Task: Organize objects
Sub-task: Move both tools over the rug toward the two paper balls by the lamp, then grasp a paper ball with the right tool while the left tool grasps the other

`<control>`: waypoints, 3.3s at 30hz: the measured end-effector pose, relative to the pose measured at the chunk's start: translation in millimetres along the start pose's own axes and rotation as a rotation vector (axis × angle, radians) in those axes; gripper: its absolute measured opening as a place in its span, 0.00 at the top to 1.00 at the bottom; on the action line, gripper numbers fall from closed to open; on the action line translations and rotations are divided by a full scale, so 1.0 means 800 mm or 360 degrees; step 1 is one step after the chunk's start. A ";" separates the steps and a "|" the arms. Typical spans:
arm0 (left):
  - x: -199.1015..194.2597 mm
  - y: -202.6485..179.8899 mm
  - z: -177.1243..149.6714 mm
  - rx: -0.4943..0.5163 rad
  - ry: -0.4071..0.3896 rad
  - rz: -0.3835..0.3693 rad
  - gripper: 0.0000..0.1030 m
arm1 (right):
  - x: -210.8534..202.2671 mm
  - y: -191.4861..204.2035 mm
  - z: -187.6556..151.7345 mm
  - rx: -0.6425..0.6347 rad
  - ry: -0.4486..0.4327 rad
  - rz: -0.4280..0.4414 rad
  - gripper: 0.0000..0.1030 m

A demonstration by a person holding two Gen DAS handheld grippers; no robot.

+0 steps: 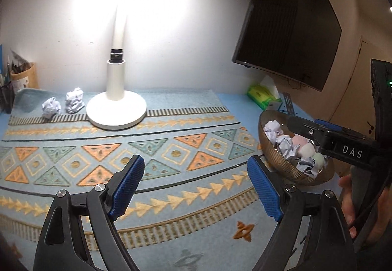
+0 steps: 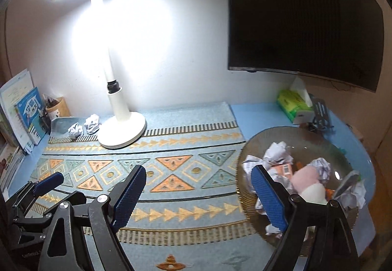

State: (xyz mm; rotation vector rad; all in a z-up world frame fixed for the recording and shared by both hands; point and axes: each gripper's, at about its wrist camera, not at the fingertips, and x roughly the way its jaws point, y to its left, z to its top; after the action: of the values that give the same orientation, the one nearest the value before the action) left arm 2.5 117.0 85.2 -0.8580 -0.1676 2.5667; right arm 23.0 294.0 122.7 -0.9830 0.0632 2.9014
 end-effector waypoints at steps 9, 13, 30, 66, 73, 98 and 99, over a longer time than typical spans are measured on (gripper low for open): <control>-0.031 0.073 0.003 -0.0098 -0.0061 0.0127 0.17 | 0.034 0.095 0.007 -0.0160 0.0065 0.0156 0.16; -0.042 0.105 0.007 -0.0139 -0.0104 0.0222 0.17 | 0.053 0.129 0.011 -0.0209 0.0091 0.0210 0.13; 0.003 0.228 -0.047 -0.0316 -0.0042 0.0761 0.01 | 0.200 0.211 -0.058 -0.0318 0.0357 0.0219 0.07; 0.106 0.401 0.077 -0.0341 0.0121 0.0626 0.03 | 0.320 0.352 0.114 -0.0408 0.0341 0.0702 0.36; 0.150 0.406 0.095 -0.0289 0.0188 0.0528 0.08 | 0.378 0.372 0.131 -0.0369 0.0467 0.0700 0.36; 0.171 0.392 0.088 -0.0262 0.0165 0.0425 0.64 | 0.371 0.370 0.122 -0.0305 0.0238 0.0799 0.54; 0.169 0.388 0.087 -0.0246 0.0150 0.0437 0.64 | 0.363 0.369 0.122 -0.0310 0.0217 0.0810 0.54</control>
State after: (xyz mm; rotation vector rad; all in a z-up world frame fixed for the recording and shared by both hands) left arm -247.1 -103.4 -8.3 -1.1268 -0.2367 2.7866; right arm -291.5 23.4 27.5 -1.3745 0.0445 3.3388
